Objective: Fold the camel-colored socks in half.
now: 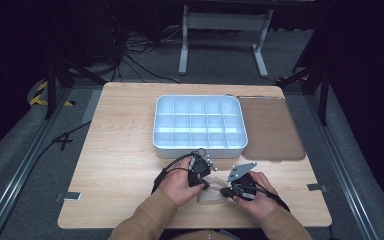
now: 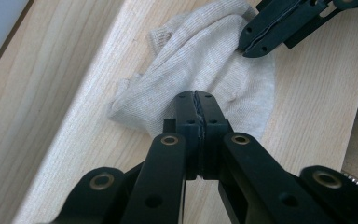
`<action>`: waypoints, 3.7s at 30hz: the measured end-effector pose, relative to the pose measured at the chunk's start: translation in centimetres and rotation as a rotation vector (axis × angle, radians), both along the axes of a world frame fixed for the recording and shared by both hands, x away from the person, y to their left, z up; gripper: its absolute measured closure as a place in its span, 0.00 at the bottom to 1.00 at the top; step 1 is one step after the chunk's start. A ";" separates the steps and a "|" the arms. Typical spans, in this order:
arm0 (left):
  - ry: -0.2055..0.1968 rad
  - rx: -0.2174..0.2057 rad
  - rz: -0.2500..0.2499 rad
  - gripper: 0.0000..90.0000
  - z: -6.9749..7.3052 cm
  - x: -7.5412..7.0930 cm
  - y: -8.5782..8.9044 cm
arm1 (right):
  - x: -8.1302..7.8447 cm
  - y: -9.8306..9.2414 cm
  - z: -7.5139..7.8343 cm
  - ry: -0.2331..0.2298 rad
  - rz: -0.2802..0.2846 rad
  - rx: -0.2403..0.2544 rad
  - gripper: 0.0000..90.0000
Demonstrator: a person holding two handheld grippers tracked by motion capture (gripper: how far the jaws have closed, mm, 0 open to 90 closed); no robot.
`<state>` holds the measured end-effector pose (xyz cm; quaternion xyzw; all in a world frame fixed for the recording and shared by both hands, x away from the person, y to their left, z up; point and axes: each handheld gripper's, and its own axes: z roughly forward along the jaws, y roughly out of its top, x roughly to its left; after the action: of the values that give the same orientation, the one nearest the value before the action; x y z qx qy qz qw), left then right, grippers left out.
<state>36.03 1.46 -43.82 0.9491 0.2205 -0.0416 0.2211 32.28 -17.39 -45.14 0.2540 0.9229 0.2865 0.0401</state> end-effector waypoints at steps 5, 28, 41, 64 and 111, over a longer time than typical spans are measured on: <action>-0.065 -0.055 0.017 0.98 0.9 -0.2 0.2 | 0.0 0.1 0.0 -0.005 0.014 -0.013 0.99; -0.128 -0.011 0.098 0.99 -0.8 0.8 0.9 | 0.0 -0.3 0.1 0.011 0.015 -0.015 0.99; -0.026 -0.012 -0.035 0.97 0.7 -2.1 0.5 | 0.4 -0.6 1.4 -0.050 -0.034 0.067 1.00; 0.020 0.036 0.002 0.92 1.2 -1.4 2.3 | 0.2 0.0 1.1 -0.043 -0.022 0.051 1.00; -0.033 0.014 -0.024 0.96 -1.0 -1.0 2.2 | 0.5 0.7 -0.3 -0.040 -0.022 0.046 0.98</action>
<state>34.99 3.67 -44.81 0.9538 0.2056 -0.0270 0.2176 32.81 -16.67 -45.48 0.2591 0.9123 0.3122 0.0557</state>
